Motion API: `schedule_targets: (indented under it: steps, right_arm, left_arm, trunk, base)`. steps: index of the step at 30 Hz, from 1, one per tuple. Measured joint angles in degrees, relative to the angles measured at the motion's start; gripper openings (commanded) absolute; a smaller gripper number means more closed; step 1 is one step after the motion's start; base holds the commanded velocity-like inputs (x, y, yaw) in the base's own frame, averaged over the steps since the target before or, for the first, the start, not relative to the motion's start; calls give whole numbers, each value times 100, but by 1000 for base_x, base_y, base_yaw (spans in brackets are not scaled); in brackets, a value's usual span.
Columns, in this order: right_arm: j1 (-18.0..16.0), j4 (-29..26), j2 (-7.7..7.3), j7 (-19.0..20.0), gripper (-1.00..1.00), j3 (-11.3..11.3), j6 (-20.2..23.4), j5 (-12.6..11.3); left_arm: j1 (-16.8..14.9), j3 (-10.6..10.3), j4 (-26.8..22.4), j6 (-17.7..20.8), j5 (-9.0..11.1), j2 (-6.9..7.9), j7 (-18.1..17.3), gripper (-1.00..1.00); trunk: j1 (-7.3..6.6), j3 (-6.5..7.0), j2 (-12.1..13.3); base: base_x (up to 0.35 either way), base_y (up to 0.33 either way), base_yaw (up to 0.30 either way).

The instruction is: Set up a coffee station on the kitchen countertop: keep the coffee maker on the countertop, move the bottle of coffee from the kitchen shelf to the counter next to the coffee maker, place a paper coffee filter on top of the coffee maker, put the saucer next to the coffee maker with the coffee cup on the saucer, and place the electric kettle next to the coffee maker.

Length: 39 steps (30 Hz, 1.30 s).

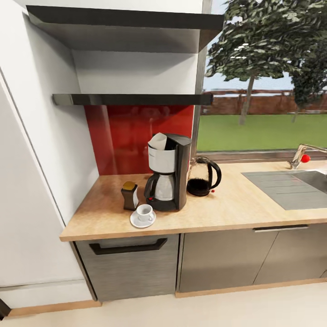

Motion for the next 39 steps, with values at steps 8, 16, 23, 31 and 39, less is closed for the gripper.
schedule_targets:
  steps: [8, 16, 23, 31, 39]
  right_arm:
    - [0, -8, 13, 0, 100, 2, -184, -3]
    - [0, -10, 13, -2, 100, 3, -392, -4]
    - [0, -10, 13, -2, 100, 3, -398, -5]
    - [0, -10, 13, -2, 100, 2, -399, -3]
    - [0, -10, 13, -2, 100, 3, -399, -4]
  left_arm:
    - [0, -6, 7, 0, 0, 15, 0, 100]
    - [0, -9, 7, 0, 0, 27, 0, 100]
    - [3, -19, 9, 6, -6, 18, 0, 100]
    - [61, -18, 16, 8, -2, 41, 0, 100]
    - [70, -18, 24, 8, 0, 25, -7, 100]
  trunk:
    - [0, 0, 0]
    - [0, 0, 0]
    - [0, 0, 0]
    - [0, 0, 0]
    - [0, 0, 0]
  base:
    - [0, 0, -3]
    - [0, 0, 0]
    - [0, 0, 0]
    - [0, 0, 0]
    - [0, 0, 0]
